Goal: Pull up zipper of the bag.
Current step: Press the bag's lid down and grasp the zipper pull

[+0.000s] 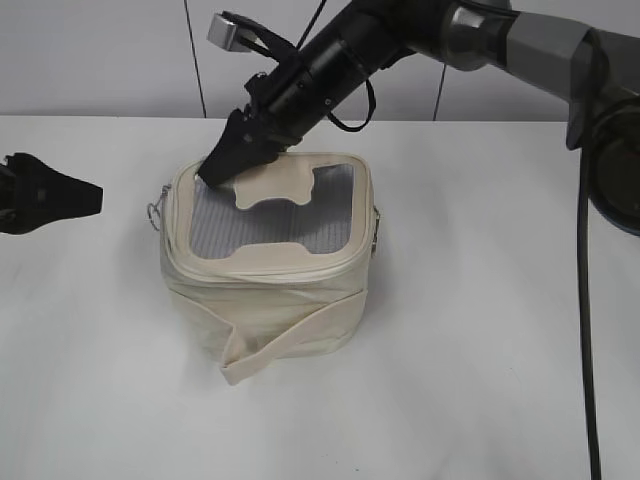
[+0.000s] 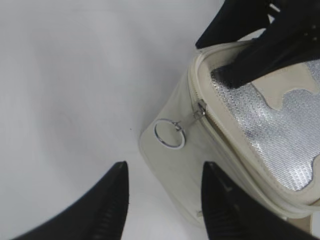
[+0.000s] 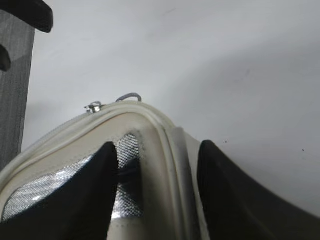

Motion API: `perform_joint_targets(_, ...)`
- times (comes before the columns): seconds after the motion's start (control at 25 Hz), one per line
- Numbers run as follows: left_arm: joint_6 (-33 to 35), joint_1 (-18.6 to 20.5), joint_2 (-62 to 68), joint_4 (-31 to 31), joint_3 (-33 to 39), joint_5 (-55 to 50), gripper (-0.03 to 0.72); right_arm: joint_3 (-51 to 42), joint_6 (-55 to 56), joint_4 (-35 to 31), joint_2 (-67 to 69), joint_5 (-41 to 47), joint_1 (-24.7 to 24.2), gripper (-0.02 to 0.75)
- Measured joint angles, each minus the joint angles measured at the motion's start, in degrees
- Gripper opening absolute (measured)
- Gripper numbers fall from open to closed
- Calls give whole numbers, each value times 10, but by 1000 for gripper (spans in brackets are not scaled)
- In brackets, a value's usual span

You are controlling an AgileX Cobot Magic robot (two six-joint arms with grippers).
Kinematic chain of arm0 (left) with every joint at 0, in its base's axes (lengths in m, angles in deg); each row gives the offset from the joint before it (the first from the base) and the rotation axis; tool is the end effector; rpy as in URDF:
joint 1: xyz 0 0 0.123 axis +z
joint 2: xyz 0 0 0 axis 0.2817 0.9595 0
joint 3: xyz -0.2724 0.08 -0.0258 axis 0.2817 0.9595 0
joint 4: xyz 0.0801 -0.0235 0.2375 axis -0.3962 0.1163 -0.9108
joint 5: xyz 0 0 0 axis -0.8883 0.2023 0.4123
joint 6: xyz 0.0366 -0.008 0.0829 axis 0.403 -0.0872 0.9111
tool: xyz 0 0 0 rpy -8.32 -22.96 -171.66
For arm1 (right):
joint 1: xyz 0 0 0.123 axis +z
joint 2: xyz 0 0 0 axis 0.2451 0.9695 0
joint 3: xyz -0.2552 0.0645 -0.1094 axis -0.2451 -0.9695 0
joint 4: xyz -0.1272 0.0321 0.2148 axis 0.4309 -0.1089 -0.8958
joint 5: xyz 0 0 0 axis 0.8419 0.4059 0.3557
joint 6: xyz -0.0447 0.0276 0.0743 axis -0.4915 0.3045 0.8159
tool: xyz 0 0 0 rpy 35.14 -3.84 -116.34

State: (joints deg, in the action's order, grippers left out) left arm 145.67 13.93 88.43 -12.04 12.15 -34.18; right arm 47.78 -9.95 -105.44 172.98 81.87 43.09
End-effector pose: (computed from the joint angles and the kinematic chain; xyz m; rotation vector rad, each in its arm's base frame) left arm 0.2379 -0.0573 0.2260 0.3740 2.2594 -0.6301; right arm 0.4252 0.3116 0.1908 -1.4496 2.0752 1.1069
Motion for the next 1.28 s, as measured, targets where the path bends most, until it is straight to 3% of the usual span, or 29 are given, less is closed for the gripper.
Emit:
perform_joint_targets(0.04,1,0,0,0,0,0,363,2,4,3,4,0,2,372)
perform_joint_targets(0.16,13,0,3,0,0,0,363,7,11,19,5,1,7,137)
perform_joint_targets(0.2,24,0,7,0,0,0,363,9,13,23,6,1,8,108)
perform_joint_targets(0.36,109,0,34,2,0,1,363,19,19,33,7,3,9,108)
perform_joint_targets(0.56,280,-6,67,39,0,6,365,21,28,38,7,4,11,108)
perform_joint_targets(0.68,334,-22,75,63,0,8,384,21,30,39,7,4,11,106)
perform_joint_targets(1.04,359,-100,75,74,0,92,428,21,34,40,7,4,11,106)
perform_joint_targets(1.28,361,-104,96,101,-1,107,429,21,36,40,7,4,11,105)
